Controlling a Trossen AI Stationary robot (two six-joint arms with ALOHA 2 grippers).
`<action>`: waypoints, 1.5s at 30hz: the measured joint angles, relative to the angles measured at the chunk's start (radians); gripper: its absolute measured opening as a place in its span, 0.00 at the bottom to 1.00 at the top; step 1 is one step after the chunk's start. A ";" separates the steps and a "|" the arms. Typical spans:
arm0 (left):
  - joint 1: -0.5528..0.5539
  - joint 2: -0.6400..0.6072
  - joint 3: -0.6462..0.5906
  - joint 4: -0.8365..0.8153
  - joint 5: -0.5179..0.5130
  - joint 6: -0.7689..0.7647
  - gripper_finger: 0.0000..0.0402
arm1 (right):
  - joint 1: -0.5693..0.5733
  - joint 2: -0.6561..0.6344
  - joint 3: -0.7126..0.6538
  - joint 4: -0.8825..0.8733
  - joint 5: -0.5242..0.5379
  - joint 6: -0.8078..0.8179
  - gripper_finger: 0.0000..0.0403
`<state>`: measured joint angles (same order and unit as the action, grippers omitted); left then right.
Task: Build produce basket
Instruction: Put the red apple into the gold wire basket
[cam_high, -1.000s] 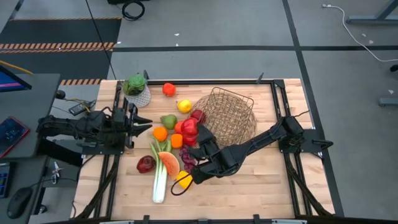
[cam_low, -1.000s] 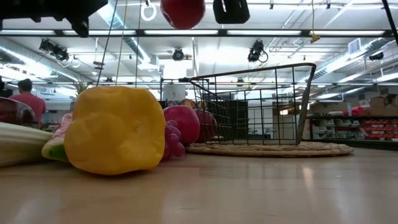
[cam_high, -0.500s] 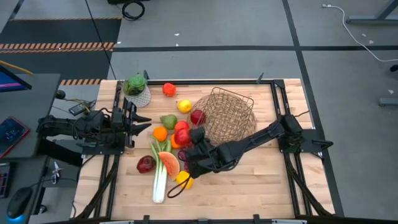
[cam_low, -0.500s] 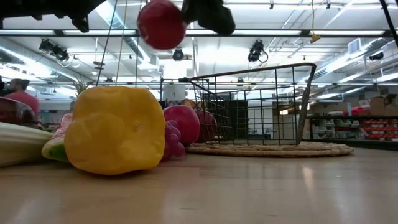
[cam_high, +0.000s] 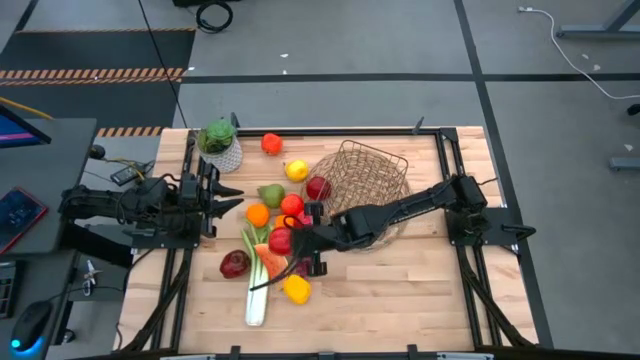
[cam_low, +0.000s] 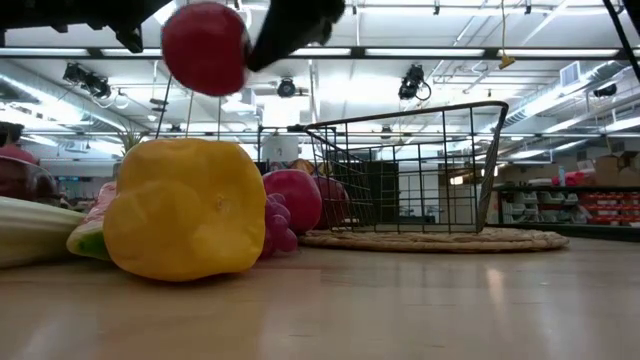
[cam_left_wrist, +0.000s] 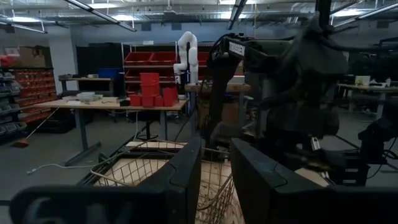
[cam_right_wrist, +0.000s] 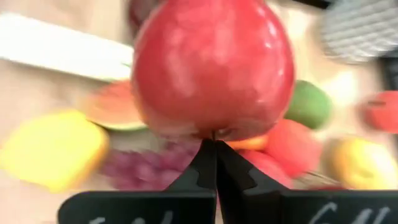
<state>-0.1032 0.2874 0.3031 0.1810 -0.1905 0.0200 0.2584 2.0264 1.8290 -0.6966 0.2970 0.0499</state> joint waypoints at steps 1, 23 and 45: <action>0.000 0.000 0.000 -0.001 0.000 -0.007 0.23 | -0.004 -0.001 0.000 0.024 -0.040 0.003 0.00; 0.000 0.000 0.000 -0.059 0.000 -0.011 0.23 | -0.174 -0.017 0.000 0.284 -1.150 0.587 0.01; -0.002 0.000 0.000 -0.105 0.003 -0.062 0.23 | -0.258 -0.017 0.000 0.480 -1.443 1.051 0.01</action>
<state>-0.1047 0.2878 0.3031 0.0758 -0.1871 -0.0422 0.0004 2.0098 1.8290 -0.2162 -1.1462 1.1006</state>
